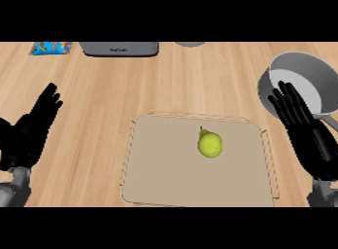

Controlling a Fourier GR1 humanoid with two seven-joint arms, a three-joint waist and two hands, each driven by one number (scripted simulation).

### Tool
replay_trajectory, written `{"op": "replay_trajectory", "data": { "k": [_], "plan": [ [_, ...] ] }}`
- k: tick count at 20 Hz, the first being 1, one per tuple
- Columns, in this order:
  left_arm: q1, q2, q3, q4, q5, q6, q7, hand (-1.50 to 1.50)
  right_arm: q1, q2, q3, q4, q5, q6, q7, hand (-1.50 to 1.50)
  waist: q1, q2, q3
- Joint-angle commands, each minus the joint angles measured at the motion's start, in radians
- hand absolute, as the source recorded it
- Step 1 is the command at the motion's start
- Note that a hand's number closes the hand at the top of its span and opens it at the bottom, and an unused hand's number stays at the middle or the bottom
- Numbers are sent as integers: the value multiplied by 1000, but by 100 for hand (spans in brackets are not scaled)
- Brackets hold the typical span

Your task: Pick the pear from the tray and place it in the pot

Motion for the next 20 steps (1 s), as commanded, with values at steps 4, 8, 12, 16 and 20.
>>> {"op": "replay_trajectory", "data": {
  "k": [4, 8, 12, 16, 20],
  "plan": [
    [-11, -149, -29, -1, -63, 81, -159, 0, -206, -136, -74, -3, 65, 99, -73, 150, 8, -15, 5],
    [19, -175, -35, -38, -34, 69, -191, 0, -165, -309, -143, 103, 400, -117, 33, -150, -5, -11, -5],
    [99, -234, -54, -24, -57, 52, -332, 0, -151, -99, 26, 130, 527, -210, -136, -150, 9, -14, 6],
    [118, -261, -74, -18, -83, 57, -331, 0, -106, -28, 115, -46, 577, -232, -112, -150, -1, -17, 6],
    [107, -250, -35, -26, -82, 46, -309, 0, -119, -106, 145, -218, 637, -124, 144, -150, -5, -19, 5]
  ]
}}
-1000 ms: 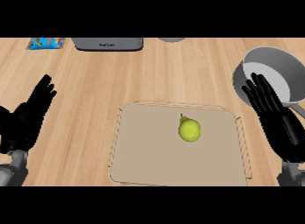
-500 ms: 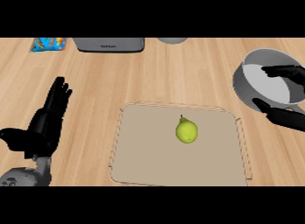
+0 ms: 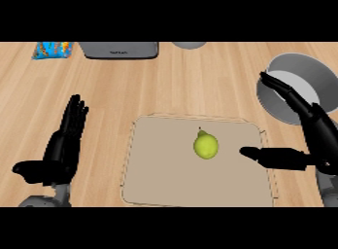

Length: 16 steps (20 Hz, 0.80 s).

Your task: Pick the pear from the tray and place it in the pot

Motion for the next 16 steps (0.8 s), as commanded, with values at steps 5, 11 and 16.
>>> {"op": "replay_trajectory", "data": {
  "k": [5, 11, 16],
  "plan": [
    [46, -5, -7, 11, -5, -27, -40, 0, -42, -140, 167, -75, 171, 228, 375, -150, 11, -2, -3],
    [-10, -38, -3, 35, -26, 3, -37, 0, -173, -134, 278, -47, 155, 481, 667, -150, 10, 2, -2],
    [2, -36, 14, 44, -5, -51, -49, 0, -295, 57, 320, 135, 193, 517, 771, -150, 16, 4, 0]
  ]
}}
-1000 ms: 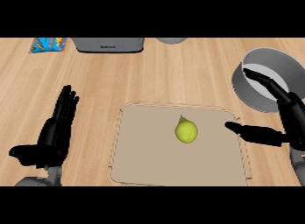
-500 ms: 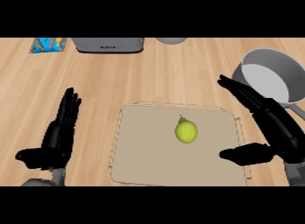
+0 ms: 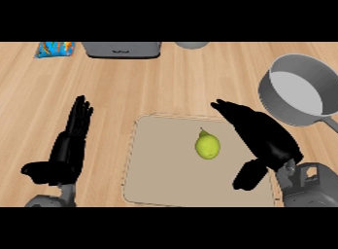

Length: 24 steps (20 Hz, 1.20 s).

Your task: Pick the pear from the tray and place it in the pot

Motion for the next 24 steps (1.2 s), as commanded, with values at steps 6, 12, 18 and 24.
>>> {"op": "replay_trajectory", "data": {
  "k": [6, 12, 18, 24],
  "plan": [
    [38, 9, 29, -47, -8, -47, 30, 0, -55, 186, 42, 173, 95, 94, 118, -150, -5, -1, 2],
    [61, -58, 19, -22, -61, -22, -29, 0, -18, 192, -3, 183, 137, 185, 132, -150, -10, -1, 2],
    [-1, -67, 62, -9, -81, -47, 43, 0, 4, 285, -20, 303, 249, 131, 21, -150, -9, 0, 2],
    [31, -77, 71, -33, -89, -75, 20, 0, 17, 280, -32, 461, 352, 46, -132, -150, -6, 0, 2]
  ]
}}
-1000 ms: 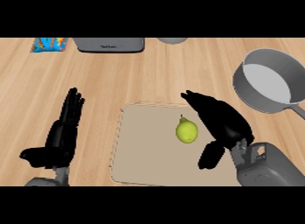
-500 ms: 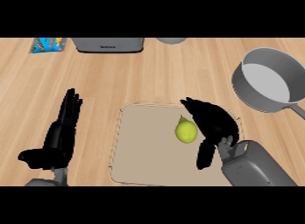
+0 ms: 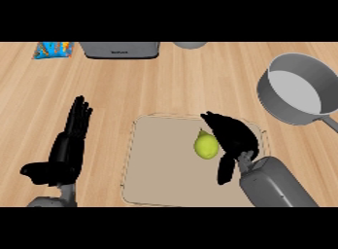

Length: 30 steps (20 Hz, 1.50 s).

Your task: Pick the pear from the tray and place it in the pot

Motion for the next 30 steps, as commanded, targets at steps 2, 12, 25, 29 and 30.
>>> {"op": "replay_trajectory", "data": {
  "k": [2, 12, 25, 29, 30],
  "plan": [
    [3, -31, 15, 27, -13, -30, -13, 0, -3, 58, -18, 40, 83, 18, -17, -150, -1, 0, 0],
    [51, -48, 19, -24, -57, -30, -9, 0, -4, 63, -9, 191, 234, -149, -215, 150, 3, 1, 0],
    [38, -58, 58, -22, -72, -63, 12, 0, -11, 96, -80, 190, 359, -276, -347, 150, -1, 0, 0],
    [-14, -19, 110, 2, -31, -115, 19, 0, 112, 122, 25, 71, 415, -326, -341, 150, -5, 0, 0],
    [19, -72, 78, 7, -69, -59, -19, 0, 160, 95, 57, -22, 420, -273, -336, 150, -7, -1, 0]
  ]
}}
